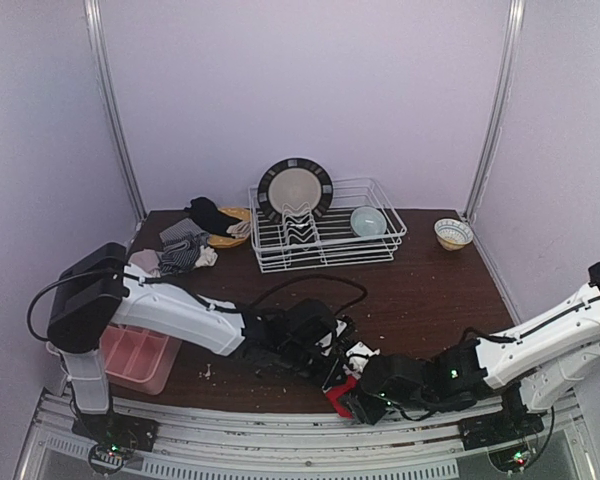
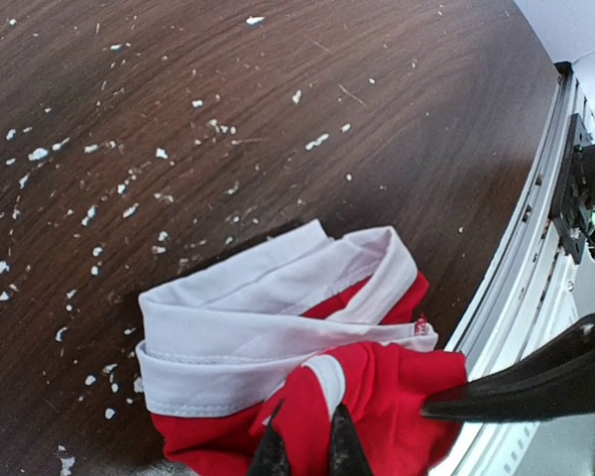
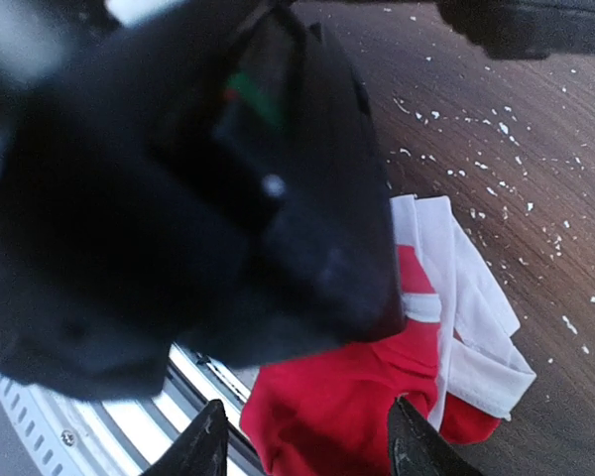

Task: Roll the underwear
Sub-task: Roll the underwear at the center of the board, then pass from the right arm to the left, then place the underwear in the storage box, then pick up the underwear from the corner of the board.

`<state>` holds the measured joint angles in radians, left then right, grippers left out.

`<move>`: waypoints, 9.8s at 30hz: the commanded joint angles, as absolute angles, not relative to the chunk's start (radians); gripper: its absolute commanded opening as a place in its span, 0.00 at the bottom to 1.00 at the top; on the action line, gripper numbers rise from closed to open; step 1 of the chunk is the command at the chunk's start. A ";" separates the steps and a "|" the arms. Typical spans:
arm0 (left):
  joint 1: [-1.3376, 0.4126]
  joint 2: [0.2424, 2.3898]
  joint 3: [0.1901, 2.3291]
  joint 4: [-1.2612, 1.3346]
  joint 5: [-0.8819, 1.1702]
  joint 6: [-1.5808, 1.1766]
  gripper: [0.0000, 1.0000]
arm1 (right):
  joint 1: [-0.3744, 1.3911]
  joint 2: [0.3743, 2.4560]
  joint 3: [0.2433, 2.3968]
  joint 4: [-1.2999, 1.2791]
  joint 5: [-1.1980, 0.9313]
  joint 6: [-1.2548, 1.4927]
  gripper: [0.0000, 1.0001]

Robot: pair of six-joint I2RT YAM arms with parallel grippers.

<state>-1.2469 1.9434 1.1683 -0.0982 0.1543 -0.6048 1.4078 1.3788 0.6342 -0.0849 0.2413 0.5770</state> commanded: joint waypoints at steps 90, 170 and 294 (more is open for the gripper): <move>-1.286 1.905 1.030 -0.151 -0.017 -1.026 0.00 | 1.210 1.226 0.581 -0.121 0.122 0.819 0.39; -1.255 1.402 0.917 -0.549 -0.386 -0.821 0.00 | 1.177 1.168 0.527 -0.025 0.045 0.819 0.41; -0.352 1.411 1.291 -0.743 -0.250 -0.473 0.93 | 1.089 0.696 0.618 -0.420 0.749 0.620 1.00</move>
